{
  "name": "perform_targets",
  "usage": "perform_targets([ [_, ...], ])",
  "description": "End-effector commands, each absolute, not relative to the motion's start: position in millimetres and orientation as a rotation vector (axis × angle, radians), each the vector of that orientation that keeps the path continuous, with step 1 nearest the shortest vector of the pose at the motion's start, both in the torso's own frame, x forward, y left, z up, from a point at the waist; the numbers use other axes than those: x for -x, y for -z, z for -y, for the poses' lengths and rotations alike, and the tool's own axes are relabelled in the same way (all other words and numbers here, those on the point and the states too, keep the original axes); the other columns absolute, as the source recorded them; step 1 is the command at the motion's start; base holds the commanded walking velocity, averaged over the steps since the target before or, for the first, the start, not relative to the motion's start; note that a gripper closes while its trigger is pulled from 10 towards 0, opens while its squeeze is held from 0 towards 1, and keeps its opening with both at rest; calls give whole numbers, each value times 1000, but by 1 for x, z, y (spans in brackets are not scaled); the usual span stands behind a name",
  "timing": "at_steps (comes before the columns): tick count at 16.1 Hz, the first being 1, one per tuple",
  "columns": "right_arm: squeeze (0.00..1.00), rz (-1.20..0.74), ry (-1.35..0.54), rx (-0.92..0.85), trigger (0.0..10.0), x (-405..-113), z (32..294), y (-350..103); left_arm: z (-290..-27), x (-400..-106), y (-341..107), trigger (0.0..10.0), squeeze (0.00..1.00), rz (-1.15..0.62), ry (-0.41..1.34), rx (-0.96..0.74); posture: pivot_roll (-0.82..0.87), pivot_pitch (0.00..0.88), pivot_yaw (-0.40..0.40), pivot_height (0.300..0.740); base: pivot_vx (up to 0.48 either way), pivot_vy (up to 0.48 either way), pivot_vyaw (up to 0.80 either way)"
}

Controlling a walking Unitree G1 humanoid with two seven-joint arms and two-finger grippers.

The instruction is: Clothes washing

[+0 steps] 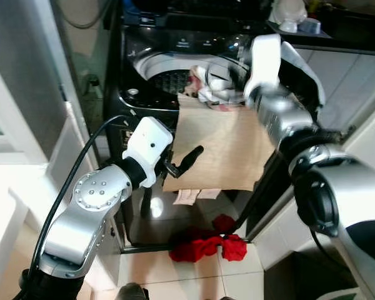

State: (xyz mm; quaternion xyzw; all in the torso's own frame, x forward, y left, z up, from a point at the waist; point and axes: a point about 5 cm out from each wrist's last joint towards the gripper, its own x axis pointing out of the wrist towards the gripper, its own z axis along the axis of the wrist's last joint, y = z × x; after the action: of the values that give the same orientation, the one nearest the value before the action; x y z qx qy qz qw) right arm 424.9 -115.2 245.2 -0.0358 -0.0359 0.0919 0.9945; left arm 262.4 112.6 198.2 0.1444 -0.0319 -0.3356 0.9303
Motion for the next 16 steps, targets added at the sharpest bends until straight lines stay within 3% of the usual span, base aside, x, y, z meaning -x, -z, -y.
perform_targets([
  [1, 0, 149, -207, 70, 10000, -425, 117, -260, -112, -263, -202, 10000, 0, 75, 680, -295, 158, 0, -118, 740, 0, 0, 0],
  [4, 0, 173, -318, 21, 10000, -419, 118, -247, -110, -263, -200, 10000, 0, 67, 708, -300, 122, 0, -103, 740, 0, 0, 0],
  [8, 0, -33, -393, -77, 10000, -399, 138, -186, -107, -267, -198, 10000, 0, 58, 737, -303, 61, 0, -79, 740, 0, 0, 0],
  [11, 0, -119, -355, -105, 10000, -399, 145, -173, -105, -269, -199, 10000, 0, 58, 749, -304, 54, 0, -72, 740, 0, 0, 0],
  [16, 0, -304, -329, -154, 10000, -403, 126, -158, -104, -267, -199, 10000, 0, 64, 735, -293, 106, 0, -105, 740, 0, 0, 0],
])
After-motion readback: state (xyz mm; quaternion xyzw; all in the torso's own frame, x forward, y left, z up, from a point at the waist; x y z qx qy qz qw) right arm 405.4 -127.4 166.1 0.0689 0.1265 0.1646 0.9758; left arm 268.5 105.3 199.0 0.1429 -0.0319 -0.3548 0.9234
